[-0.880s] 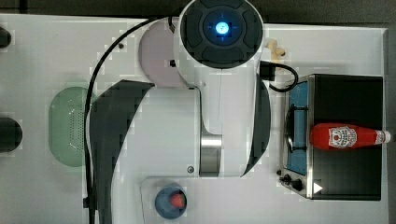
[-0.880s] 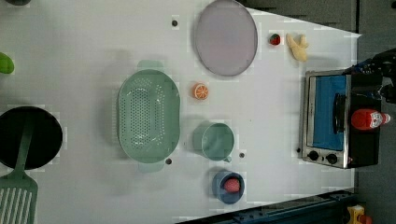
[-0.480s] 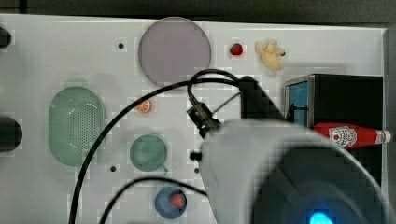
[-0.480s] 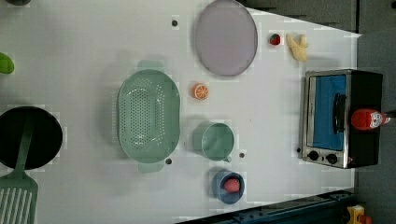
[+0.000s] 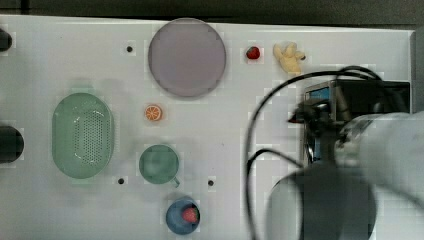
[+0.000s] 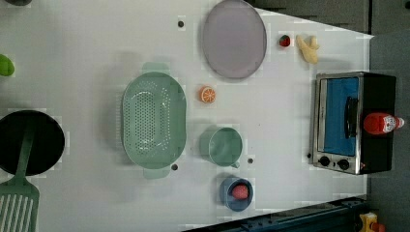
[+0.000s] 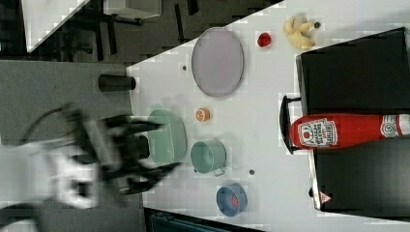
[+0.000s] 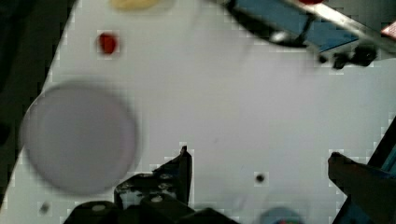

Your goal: Pick Ketchup from oven and place it on table.

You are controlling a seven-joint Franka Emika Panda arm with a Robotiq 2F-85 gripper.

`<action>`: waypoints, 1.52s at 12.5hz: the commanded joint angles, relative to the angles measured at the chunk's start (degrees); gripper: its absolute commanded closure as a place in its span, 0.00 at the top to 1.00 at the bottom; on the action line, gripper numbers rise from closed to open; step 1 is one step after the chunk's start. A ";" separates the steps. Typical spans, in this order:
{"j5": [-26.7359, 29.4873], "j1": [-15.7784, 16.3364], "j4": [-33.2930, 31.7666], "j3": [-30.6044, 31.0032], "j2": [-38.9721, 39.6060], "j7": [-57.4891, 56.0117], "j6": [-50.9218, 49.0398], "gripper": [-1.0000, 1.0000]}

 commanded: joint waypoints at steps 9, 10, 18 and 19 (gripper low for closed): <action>7.86 -2.85 0.35 -17.84 19.60 -1.41 19.65 1.00; 8.21 -3.14 0.36 -17.94 20.82 -1.41 20.38 1.00; 12.86 -4.14 -0.75 -17.80 27.34 -1.41 24.04 0.74; 12.85 -4.06 -0.58 -17.74 27.13 -1.42 24.03 0.63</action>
